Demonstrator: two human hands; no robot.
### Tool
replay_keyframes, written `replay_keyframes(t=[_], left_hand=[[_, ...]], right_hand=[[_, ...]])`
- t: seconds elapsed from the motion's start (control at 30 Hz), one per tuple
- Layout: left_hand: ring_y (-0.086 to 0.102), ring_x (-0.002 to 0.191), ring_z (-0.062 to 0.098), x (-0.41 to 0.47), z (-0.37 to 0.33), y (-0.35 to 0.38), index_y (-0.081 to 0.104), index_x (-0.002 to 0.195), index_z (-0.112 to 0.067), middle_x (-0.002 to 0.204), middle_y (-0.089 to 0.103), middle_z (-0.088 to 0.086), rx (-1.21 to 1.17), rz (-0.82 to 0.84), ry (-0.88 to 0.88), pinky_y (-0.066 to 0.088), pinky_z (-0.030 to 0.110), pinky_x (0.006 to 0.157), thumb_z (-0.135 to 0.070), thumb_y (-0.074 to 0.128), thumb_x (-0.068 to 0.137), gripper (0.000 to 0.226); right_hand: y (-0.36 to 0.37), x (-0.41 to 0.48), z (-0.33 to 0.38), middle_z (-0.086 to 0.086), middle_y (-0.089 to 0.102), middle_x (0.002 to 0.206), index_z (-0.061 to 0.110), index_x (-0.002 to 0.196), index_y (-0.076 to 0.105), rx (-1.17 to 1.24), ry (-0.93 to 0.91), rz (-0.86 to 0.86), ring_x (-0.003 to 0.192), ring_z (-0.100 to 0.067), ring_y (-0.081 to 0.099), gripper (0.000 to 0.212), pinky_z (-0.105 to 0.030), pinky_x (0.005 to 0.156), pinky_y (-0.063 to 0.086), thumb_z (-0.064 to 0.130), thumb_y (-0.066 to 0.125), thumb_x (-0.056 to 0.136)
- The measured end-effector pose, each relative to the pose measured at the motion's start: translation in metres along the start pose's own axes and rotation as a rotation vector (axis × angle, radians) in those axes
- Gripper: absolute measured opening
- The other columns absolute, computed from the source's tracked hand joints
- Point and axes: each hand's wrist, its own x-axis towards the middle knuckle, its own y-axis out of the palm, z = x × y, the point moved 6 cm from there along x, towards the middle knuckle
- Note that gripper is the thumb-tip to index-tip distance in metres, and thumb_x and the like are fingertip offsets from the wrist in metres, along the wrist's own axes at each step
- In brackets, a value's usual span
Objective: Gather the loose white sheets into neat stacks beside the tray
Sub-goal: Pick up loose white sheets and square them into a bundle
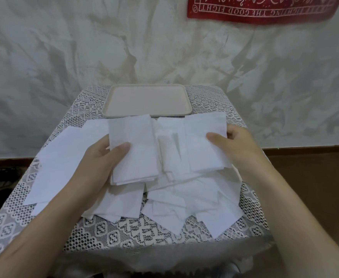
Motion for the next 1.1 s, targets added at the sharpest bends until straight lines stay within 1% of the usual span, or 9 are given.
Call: replay_keyframes(t=[0.1,0.2,0.37,0.5,0.6,0.73,0.9,1.0,1.1], left_hand=[[0.077,0.102,0.026,0.002,0.003,0.000,0.071,0.127,-0.020,0.114,0.080,0.005,-0.014,0.002,-0.008,0.057,0.043,0.085,-0.021,0.060,0.103,0.027],[0.077,0.102,0.029,0.005,0.008,-0.002,0.071,0.127,-0.019,0.114,0.080,0.007,-0.028,-0.004,-0.032,0.059,0.048,0.090,-0.021,0.060,0.103,0.026],[0.076,0.104,0.032,0.009,0.010,-0.003,0.073,0.124,-0.021,0.114,0.080,0.008,-0.050,0.001,-0.045,0.059,0.049,0.090,-0.021,0.060,0.102,0.025],[0.072,0.108,0.042,0.009,0.011,-0.005,0.078,0.118,-0.025,0.115,0.078,0.012,-0.040,-0.005,-0.055,0.048,0.072,0.099,-0.023,0.061,0.102,0.023],[0.075,0.106,0.038,0.007,0.011,-0.005,0.074,0.123,-0.023,0.115,0.079,0.011,-0.034,-0.010,-0.054,0.050,0.067,0.100,-0.023,0.061,0.102,0.025],[0.071,0.111,0.043,0.006,0.011,-0.004,0.073,0.125,-0.021,0.114,0.079,0.012,-0.041,-0.003,-0.042,0.053,0.059,0.095,-0.022,0.061,0.102,0.026],[0.069,0.111,0.048,0.006,0.010,-0.004,0.076,0.120,-0.023,0.115,0.078,0.015,-0.042,-0.018,-0.048,0.047,0.074,0.099,-0.023,0.063,0.101,0.024],[0.069,0.111,0.049,0.006,0.011,-0.004,0.078,0.117,-0.025,0.116,0.077,0.016,-0.041,-0.022,-0.056,0.043,0.079,0.101,-0.024,0.064,0.100,0.022],[0.071,0.110,0.044,0.006,0.011,-0.003,0.076,0.120,-0.024,0.116,0.078,0.014,-0.053,-0.024,-0.054,0.046,0.076,0.102,-0.023,0.063,0.101,0.023]], right_hand=[[0.016,0.000,0.003,-0.001,0.077,0.086,0.015,0.092,0.073,-0.155,-0.041,0.067,0.073,-0.014,0.072,0.008,-0.029,0.065,0.056,0.023,0.072,0.090],[0.034,0.002,-0.005,0.000,0.076,0.094,0.017,0.098,0.071,-0.403,0.059,0.172,0.088,-0.024,0.073,0.048,-0.048,0.083,0.060,0.055,0.072,0.069],[0.035,0.011,-0.013,-0.001,0.075,0.093,0.016,0.096,0.071,-0.498,0.093,0.197,0.087,-0.023,0.071,0.022,-0.044,0.084,0.057,0.036,0.073,0.088],[0.037,0.012,-0.014,-0.003,0.074,0.096,0.015,0.099,0.071,-0.525,0.103,0.183,0.091,-0.024,0.070,0.025,-0.044,0.086,0.056,0.037,0.071,0.089],[0.032,0.010,-0.014,0.001,0.073,0.101,0.019,0.104,0.070,-0.544,0.123,0.196,0.094,-0.022,0.069,0.030,-0.043,0.090,0.056,0.044,0.071,0.087],[0.030,0.004,-0.014,0.001,0.066,0.104,0.017,0.107,0.062,-0.666,0.155,0.231,0.096,-0.023,0.063,0.038,-0.034,0.071,0.049,0.050,0.066,0.090],[0.034,0.002,-0.011,0.000,0.059,0.093,0.018,0.088,0.053,-0.756,0.090,0.254,0.089,-0.023,0.056,0.025,-0.030,0.060,0.035,0.040,0.058,0.097],[0.037,-0.002,-0.008,0.001,0.062,0.088,0.017,0.087,0.056,-0.714,0.035,0.259,0.083,-0.021,0.058,0.020,-0.032,0.062,0.041,0.034,0.055,0.097],[0.034,-0.003,0.004,-0.001,0.068,0.090,0.013,0.093,0.063,-0.579,-0.096,0.140,0.086,-0.025,0.063,0.019,-0.037,0.074,0.050,0.030,0.055,0.095]])
